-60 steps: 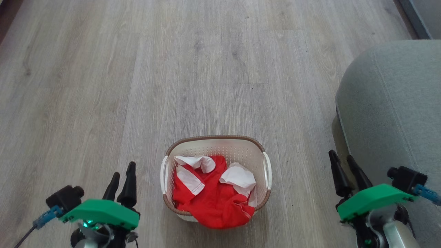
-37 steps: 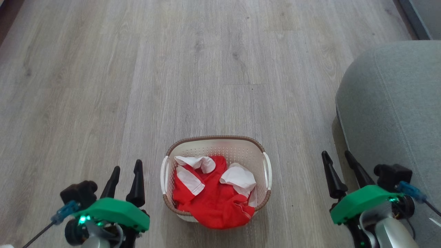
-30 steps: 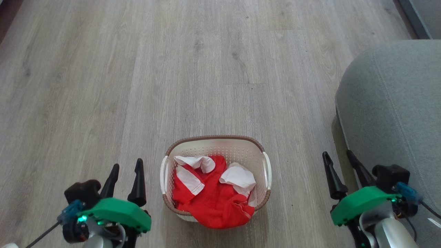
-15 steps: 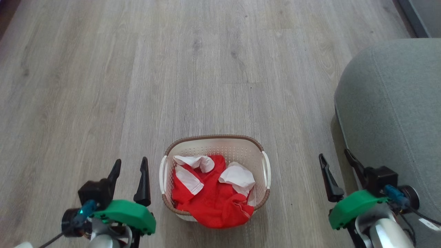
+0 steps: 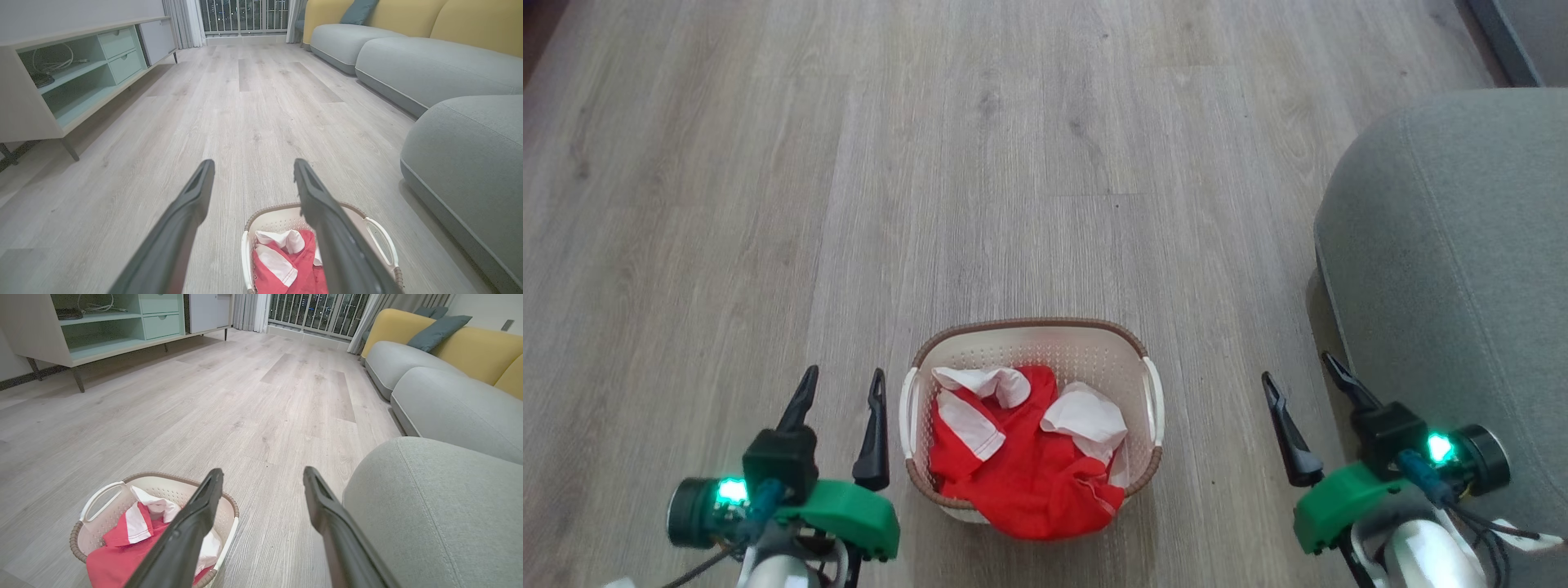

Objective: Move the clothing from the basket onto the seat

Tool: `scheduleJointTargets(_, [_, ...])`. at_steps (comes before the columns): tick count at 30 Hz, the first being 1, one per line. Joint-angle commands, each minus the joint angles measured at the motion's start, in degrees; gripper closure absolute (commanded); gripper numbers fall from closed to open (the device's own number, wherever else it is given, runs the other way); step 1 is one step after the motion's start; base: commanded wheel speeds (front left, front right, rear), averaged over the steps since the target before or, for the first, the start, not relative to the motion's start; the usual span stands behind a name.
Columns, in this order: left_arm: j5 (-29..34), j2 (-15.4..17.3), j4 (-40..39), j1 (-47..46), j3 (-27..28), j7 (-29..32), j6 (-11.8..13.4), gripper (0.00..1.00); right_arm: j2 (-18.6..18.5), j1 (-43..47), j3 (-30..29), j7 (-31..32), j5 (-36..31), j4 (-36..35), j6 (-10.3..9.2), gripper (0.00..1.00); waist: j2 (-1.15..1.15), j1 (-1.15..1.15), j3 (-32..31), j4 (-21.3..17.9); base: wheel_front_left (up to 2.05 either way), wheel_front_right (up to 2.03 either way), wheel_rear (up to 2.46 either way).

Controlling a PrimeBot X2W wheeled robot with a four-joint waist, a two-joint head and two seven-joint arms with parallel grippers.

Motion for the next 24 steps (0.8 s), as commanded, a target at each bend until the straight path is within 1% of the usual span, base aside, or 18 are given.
scheduleJointTargets(1, [2.0,0.7,-2.4,-1.5,1.2,-0.9,0.5,0.00,-0.6,-2.2,1.5,-1.0,-2.0,-1.6,-0.01,0.00,0.00,0.00,0.1,0.0,0.00,0.00,0.00])
scheduleJointTargets(5, [3.8,0.7,-2.4,-1.6,1.0,-1.3,0.6,0.00,-0.5,-2.5,1.6,-1.4,-3.7,-1.5,-0.01,0.00,0.00,0.00,0.2,-0.1,0.00,0.00,0.00])
scheduleJointTargets(8, [3.8,0.6,-2.2,-1.6,1.0,-1.3,0.4,0.00,-0.2,-2.5,1.3,-1.4,-2.6,-1.3,-0.01,0.00,0.00,0.00,0.3,-0.1,0.00,0.00,0.00])
scheduleJointTargets(12, [3.8,0.6,-2.0,-1.7,1.1,-1.3,0.3,0.00,0.3,-2.5,1.0,-1.4,0.6,-0.7,-0.01,0.00,0.00,0.00,0.4,-0.1,0.00,0.00,0.00])
scheduleJointTargets(24, [3.8,0.6,-2.0,-1.8,1.2,-1.3,0.2,0.00,0.0,-2.9,1.2,-1.4,1.6,-0.1,-0.01,0.00,0.00,0.00,0.9,-0.4,0.00,0.00,0.00])
